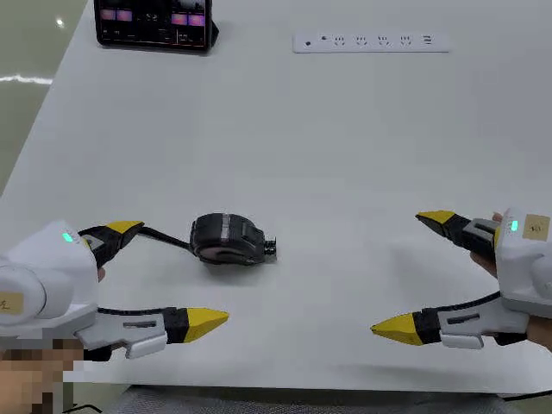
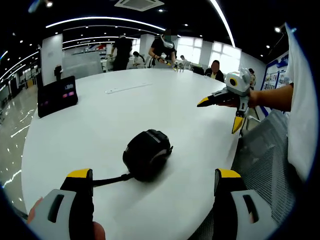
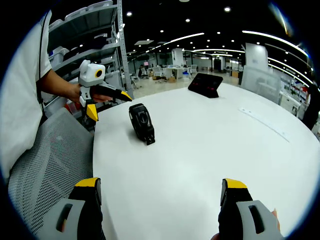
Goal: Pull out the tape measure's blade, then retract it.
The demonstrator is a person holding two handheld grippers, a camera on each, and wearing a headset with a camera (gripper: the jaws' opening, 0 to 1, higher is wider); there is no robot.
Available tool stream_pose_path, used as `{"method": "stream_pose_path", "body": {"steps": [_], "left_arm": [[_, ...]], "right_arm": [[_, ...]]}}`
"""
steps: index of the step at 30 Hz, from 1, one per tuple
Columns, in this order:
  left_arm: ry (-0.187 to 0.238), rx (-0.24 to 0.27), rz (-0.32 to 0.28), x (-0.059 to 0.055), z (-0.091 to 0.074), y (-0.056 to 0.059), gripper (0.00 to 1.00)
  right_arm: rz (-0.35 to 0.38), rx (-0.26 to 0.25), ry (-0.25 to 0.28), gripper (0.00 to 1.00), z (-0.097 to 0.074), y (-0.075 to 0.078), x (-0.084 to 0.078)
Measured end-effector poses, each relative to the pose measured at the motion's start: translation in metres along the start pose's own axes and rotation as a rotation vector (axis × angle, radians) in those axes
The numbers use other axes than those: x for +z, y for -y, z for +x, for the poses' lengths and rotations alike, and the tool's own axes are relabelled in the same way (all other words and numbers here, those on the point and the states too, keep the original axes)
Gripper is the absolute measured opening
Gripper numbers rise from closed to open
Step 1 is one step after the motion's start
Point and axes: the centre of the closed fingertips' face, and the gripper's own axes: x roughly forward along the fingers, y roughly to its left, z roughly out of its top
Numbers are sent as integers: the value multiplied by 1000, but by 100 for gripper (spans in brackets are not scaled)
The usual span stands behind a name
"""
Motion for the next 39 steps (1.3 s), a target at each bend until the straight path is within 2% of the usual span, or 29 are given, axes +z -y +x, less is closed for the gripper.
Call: {"method": "stream_pose_path", "body": {"steps": [2,6,10,13,18,25,39], "left_arm": [[-3,-9,-2,-1,0,2,99],[-5,-26,4,-2,-1,7,99],[-11,-42,11,-3,-1,10,99],[-15,-46,31,-4,-3,10,99],[-32,-55,67,-8,-4,11,99],[-56,-58,123,-14,-6,11,99],[-53,-59,122,-13,-9,4,99]], "right_arm": [[-7,-19,-1,99,-1,2,-2],[-1,-21,-2,99,-2,-1,-6],[5,-43,22,99,-5,1,-5],[15,-57,43,99,-7,3,-1],[14,-60,37,99,-9,3,-3],[16,-48,18,99,-11,-3,-8],[-1,-58,6,99,-14,-1,-8]]}}
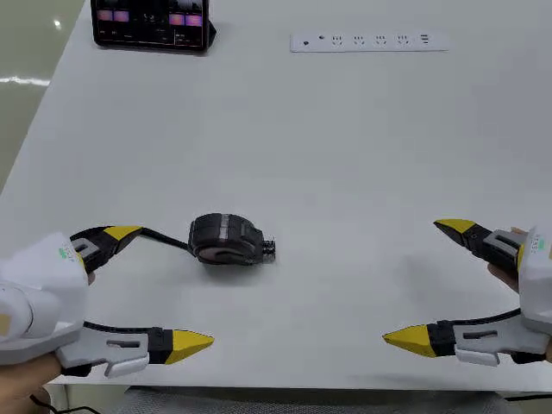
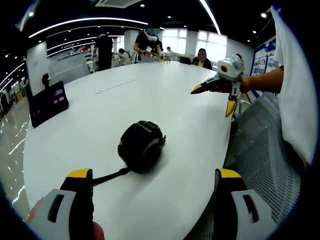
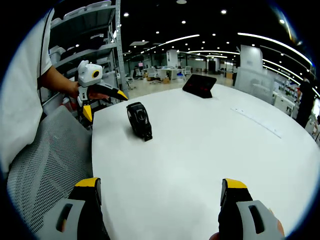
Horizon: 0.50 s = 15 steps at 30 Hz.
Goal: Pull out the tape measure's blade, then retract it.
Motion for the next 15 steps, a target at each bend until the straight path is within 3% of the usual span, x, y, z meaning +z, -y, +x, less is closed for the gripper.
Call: {"method": "stream_pose_path", "body": {"steps": [7,11,15], "left_arm": [[-2,19,21,0,-1,-2,99],[1,-3,-5,0,-1,1,99],[-2,13,0,0,-2,-3,99]], "right_arm": [[15,16,-12,99,1,-4,-4],[19,21,-11,99,1,-5,-4],[19,24,-14,99,1,-5,-5]]}}
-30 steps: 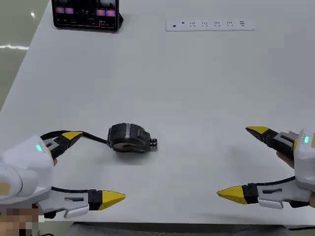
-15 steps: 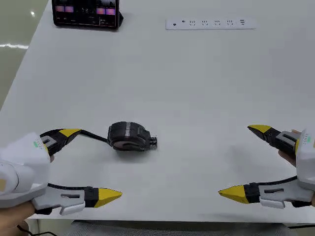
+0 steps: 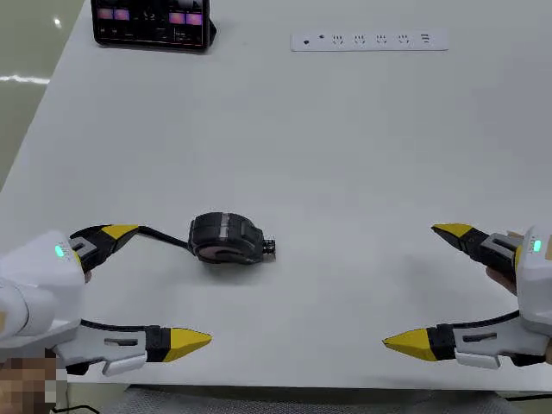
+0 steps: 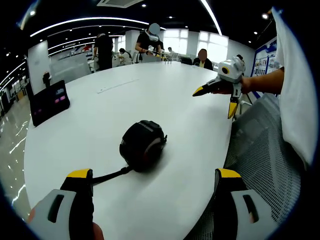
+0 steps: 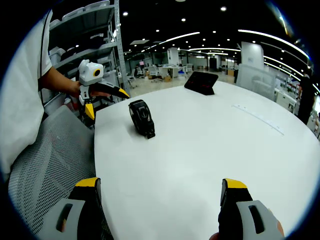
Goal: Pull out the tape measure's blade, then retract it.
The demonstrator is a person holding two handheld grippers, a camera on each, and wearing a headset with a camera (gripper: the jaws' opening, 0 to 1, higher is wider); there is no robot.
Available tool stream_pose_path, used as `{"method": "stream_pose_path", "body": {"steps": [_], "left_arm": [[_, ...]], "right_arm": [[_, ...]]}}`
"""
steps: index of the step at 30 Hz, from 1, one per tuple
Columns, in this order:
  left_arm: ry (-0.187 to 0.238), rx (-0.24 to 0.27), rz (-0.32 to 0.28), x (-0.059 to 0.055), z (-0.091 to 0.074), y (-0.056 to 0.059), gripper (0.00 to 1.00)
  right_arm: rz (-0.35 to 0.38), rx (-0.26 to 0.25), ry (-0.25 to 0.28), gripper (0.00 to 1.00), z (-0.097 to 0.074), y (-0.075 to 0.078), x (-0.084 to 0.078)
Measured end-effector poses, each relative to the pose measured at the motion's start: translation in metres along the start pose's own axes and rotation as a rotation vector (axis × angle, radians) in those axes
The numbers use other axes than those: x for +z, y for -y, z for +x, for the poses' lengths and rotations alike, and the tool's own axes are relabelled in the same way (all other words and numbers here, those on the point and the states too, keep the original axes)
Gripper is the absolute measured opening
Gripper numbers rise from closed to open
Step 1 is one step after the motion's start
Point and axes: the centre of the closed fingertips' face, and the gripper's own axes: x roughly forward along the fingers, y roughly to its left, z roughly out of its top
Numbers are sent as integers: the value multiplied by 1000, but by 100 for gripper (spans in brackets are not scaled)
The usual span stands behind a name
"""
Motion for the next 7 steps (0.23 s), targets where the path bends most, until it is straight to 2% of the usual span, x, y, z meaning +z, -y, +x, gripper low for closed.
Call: {"method": "stream_pose_path", "body": {"steps": [7], "left_arm": [[0,-8,-15,-1,0,2,99]], "right_arm": [[3,1,0,99,-1,0,-1]]}}
